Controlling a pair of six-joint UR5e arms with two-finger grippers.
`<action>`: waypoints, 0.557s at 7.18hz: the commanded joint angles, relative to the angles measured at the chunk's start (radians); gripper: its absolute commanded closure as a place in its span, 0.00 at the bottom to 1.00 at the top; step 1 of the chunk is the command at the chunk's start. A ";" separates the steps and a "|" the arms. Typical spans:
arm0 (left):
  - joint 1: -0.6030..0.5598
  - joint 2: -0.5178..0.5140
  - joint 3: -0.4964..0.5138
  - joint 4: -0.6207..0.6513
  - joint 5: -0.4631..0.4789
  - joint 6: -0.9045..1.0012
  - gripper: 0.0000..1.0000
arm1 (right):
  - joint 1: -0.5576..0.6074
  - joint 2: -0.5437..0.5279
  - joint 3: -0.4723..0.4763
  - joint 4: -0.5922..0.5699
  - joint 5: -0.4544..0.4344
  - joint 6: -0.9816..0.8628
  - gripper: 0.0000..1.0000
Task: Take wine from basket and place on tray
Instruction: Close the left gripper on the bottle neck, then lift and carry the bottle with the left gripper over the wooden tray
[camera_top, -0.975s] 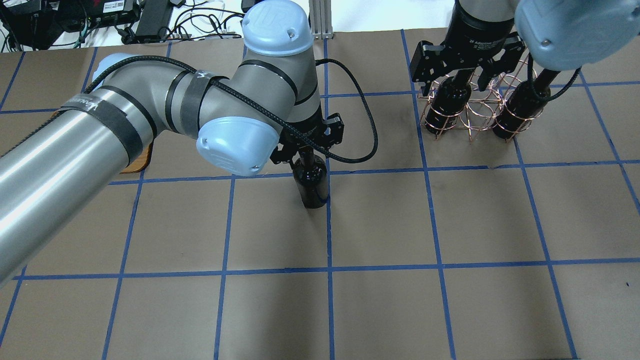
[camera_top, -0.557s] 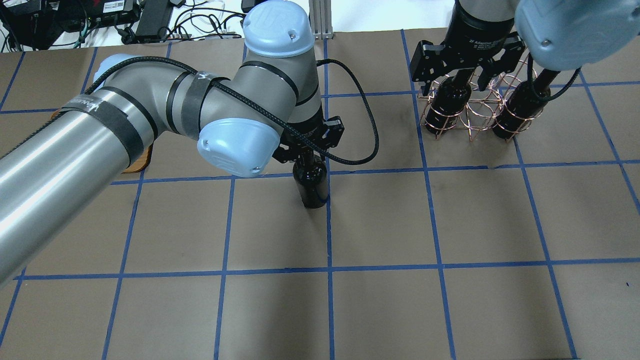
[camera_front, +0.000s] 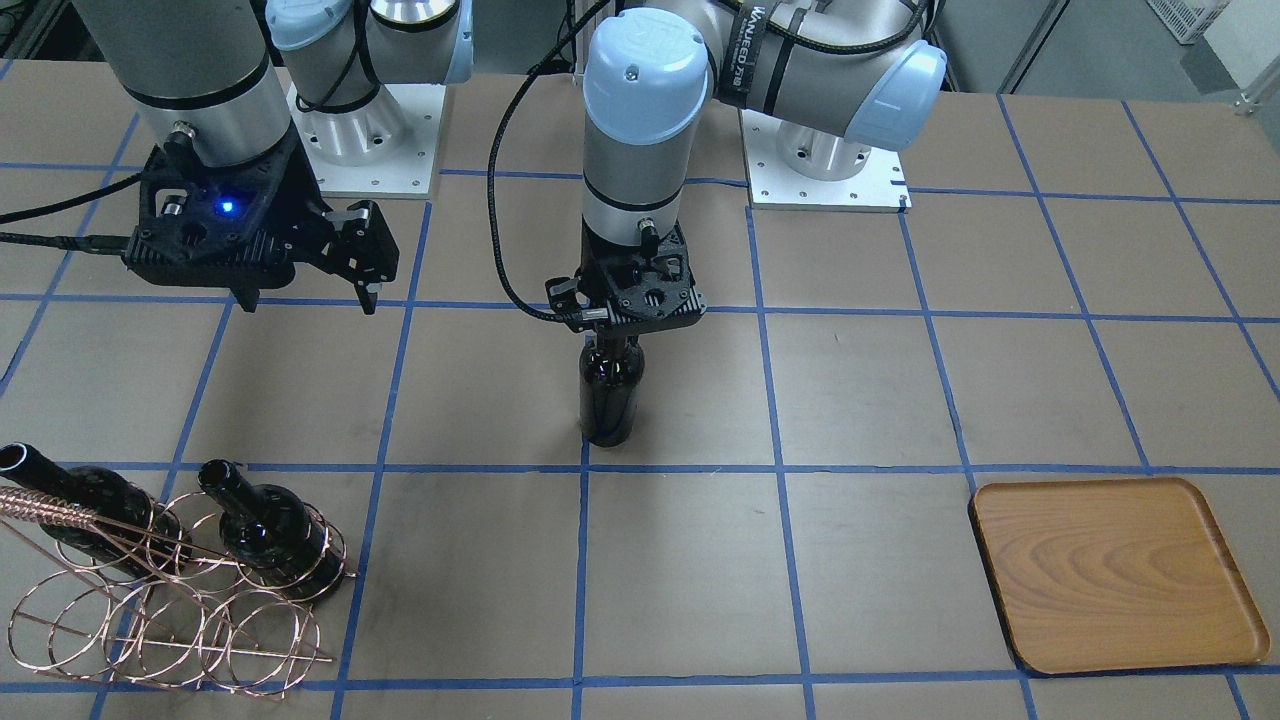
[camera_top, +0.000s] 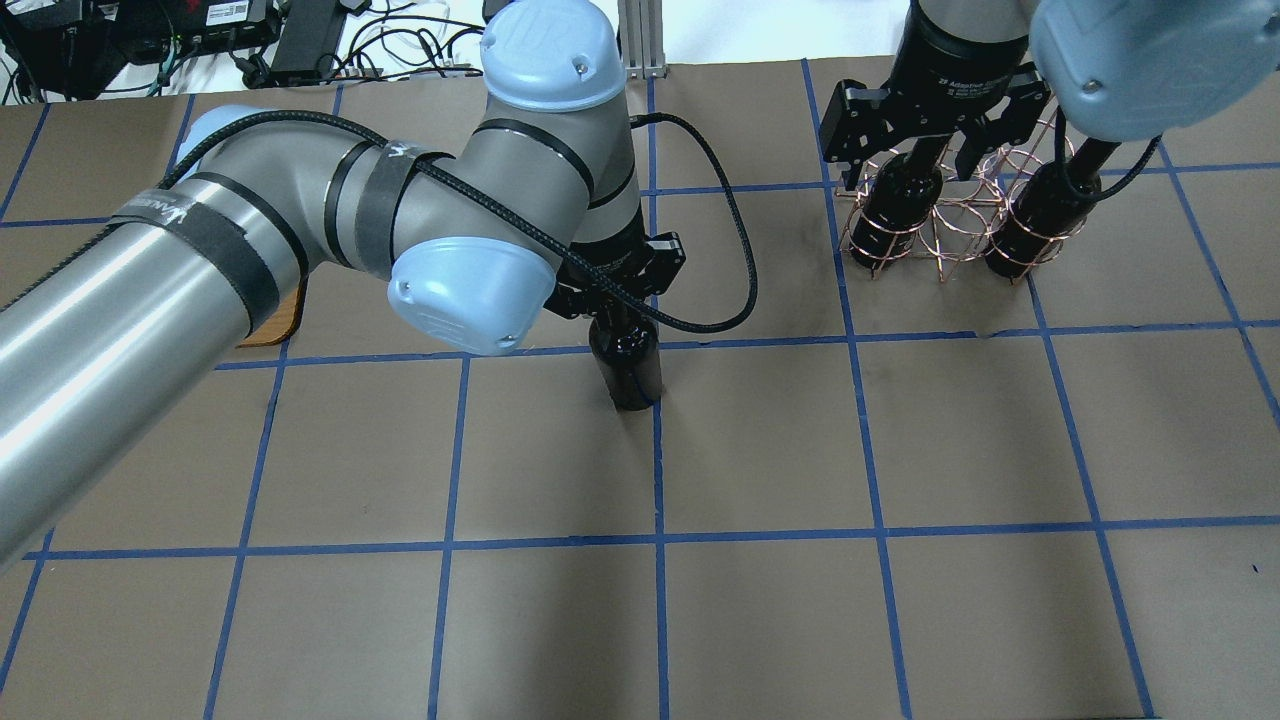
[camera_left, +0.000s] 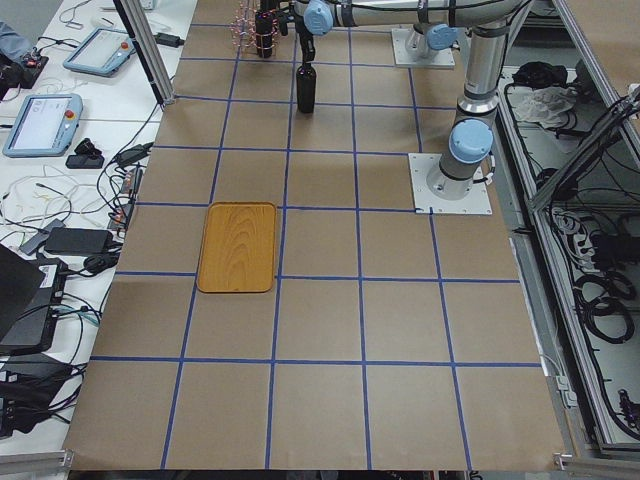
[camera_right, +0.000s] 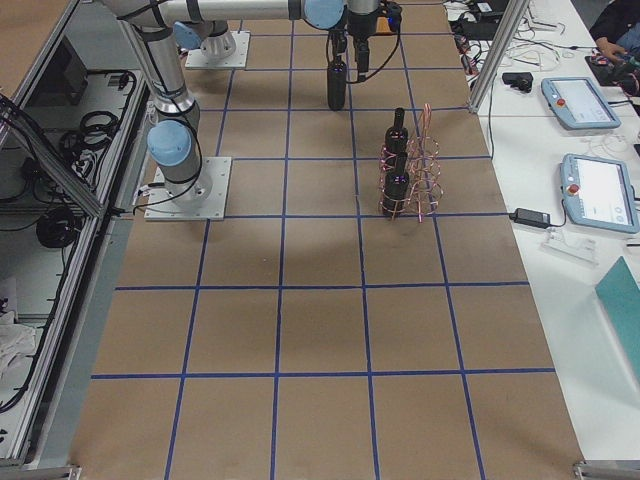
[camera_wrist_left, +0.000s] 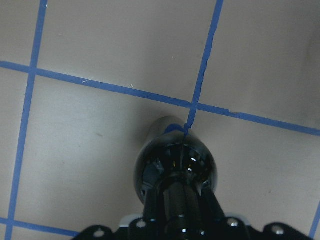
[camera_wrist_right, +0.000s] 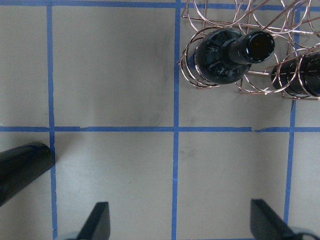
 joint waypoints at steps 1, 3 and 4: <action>0.018 0.050 0.014 -0.003 0.086 0.131 1.00 | 0.000 0.000 0.000 -0.001 0.000 0.000 0.00; 0.137 0.108 0.014 -0.047 0.093 0.374 1.00 | 0.000 0.000 0.000 -0.001 0.001 0.000 0.00; 0.207 0.148 0.023 -0.065 0.098 0.517 1.00 | 0.000 0.000 0.000 -0.001 0.001 0.000 0.00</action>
